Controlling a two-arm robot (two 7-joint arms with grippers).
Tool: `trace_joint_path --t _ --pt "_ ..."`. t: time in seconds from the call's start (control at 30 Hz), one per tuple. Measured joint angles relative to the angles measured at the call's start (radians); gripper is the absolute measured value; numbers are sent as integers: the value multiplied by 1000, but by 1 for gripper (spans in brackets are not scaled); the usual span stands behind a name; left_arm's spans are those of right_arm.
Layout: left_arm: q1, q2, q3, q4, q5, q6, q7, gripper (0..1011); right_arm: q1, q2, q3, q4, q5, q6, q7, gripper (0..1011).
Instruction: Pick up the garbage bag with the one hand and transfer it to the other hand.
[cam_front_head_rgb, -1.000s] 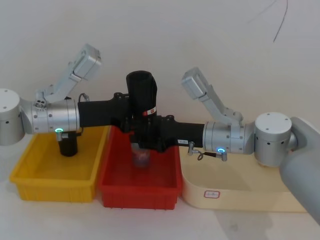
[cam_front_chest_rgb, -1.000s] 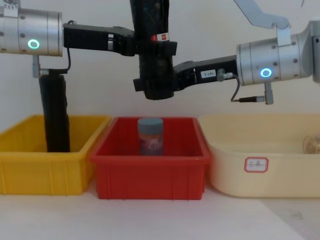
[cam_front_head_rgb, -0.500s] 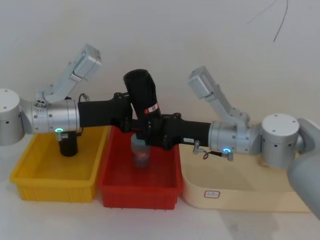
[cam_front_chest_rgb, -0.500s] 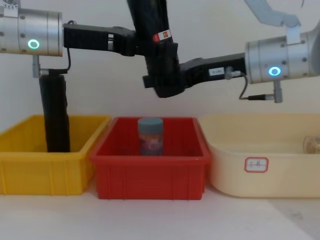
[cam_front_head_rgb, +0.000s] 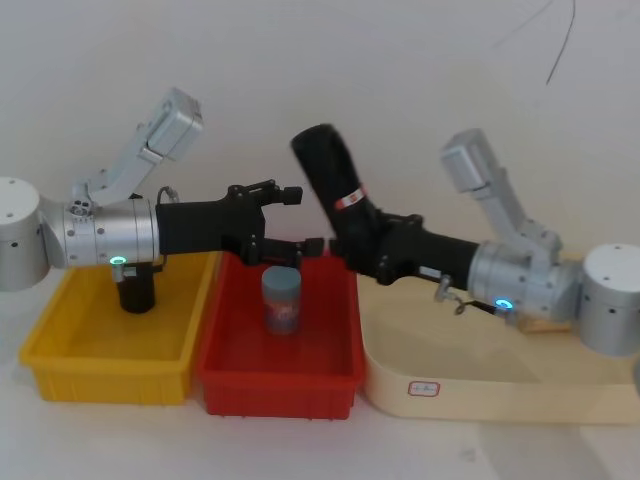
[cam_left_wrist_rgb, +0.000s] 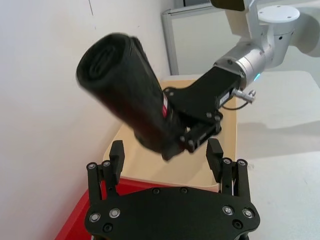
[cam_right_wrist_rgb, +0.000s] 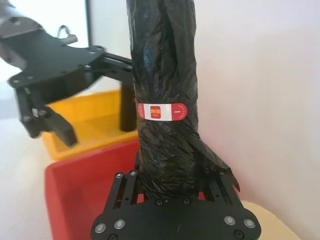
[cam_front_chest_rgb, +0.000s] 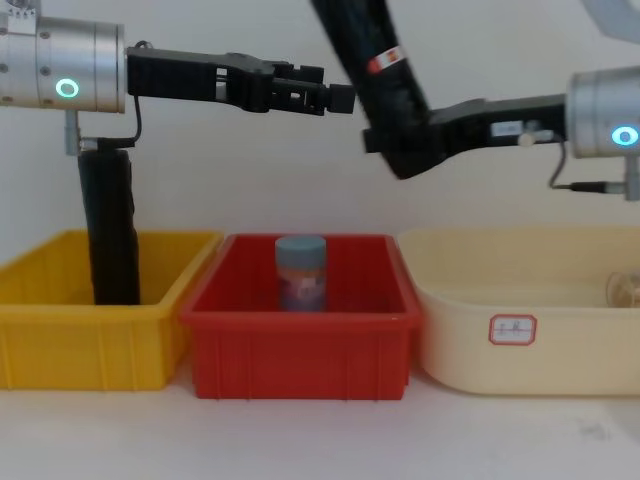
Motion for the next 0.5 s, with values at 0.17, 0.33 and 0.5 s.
trace_joint_path --t 0.17,0.33,0.5 --pt "0 0 0 0 0 0 0 1001 -51 37 41 -65 10 23 -63 527" --pt "0 0 0 0 0 0 0 1001 -99 66 80 -119 22 46 -118 526" --pt "0 0 0 0 0 0 0 1001 -148 91 123 -167 37 66 -177 526"
